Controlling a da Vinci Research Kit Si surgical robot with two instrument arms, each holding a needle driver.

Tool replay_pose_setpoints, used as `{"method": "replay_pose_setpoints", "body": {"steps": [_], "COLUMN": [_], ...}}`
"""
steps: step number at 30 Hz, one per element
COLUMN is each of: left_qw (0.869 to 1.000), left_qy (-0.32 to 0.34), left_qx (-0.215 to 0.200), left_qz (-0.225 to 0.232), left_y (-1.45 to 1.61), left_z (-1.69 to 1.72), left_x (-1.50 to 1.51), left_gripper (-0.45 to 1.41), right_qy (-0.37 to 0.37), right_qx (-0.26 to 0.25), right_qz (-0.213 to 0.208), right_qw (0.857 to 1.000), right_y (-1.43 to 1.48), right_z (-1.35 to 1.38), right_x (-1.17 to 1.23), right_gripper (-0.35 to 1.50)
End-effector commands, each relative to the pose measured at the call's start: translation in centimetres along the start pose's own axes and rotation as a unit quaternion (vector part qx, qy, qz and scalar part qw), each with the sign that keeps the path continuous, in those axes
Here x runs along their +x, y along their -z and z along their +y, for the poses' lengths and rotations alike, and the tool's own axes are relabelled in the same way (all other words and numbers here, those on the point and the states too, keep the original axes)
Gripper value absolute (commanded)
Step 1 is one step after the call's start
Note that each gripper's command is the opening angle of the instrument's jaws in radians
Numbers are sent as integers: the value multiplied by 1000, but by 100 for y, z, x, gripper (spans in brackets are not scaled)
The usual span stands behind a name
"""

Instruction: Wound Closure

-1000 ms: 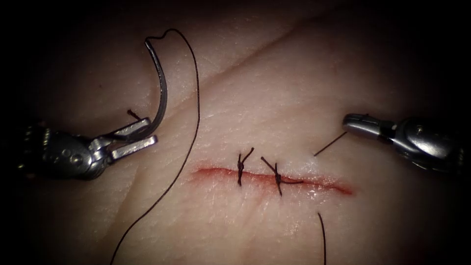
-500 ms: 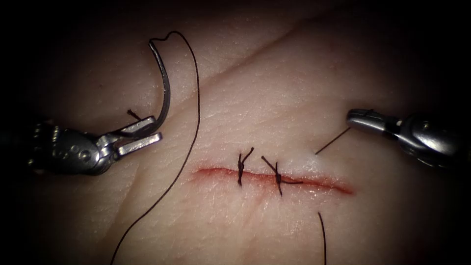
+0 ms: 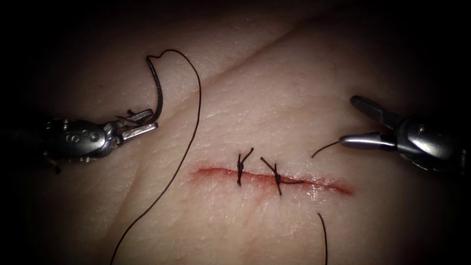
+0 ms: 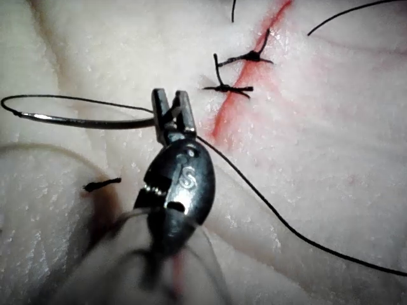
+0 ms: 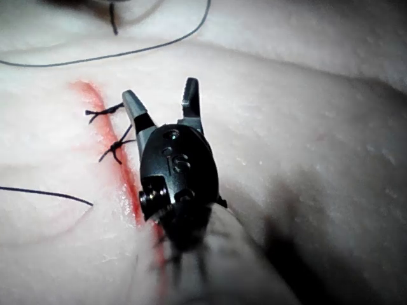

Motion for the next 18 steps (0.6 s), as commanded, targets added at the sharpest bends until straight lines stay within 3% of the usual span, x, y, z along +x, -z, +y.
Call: {"method": "replay_pose_setpoints", "body": {"steps": [1,9,13,18], "left_qw": [1000,998,994,990], "left_qy": [10,28,34,23], "left_qx": [8,37,26,36], "left_qz": [-8,-50,-98,-132], "left_y": [1,50,76,121], "left_z": [-1,-20,-25,-32], "left_x": [-13,-37,-42,-40], "left_gripper": [51,115,133,136], "right_qy": [0,6,8,9], "right_qx": [2,8,8,7], "right_qz": [0,1,2,3], "right_qw": [1000,1000,1000,1000], "right_y": [-1,16,16,17], "right_z": [-6,-7,-9,-9], "right_x": [-8,-19,-23,-25], "right_gripper": [130,125,125,123]}}
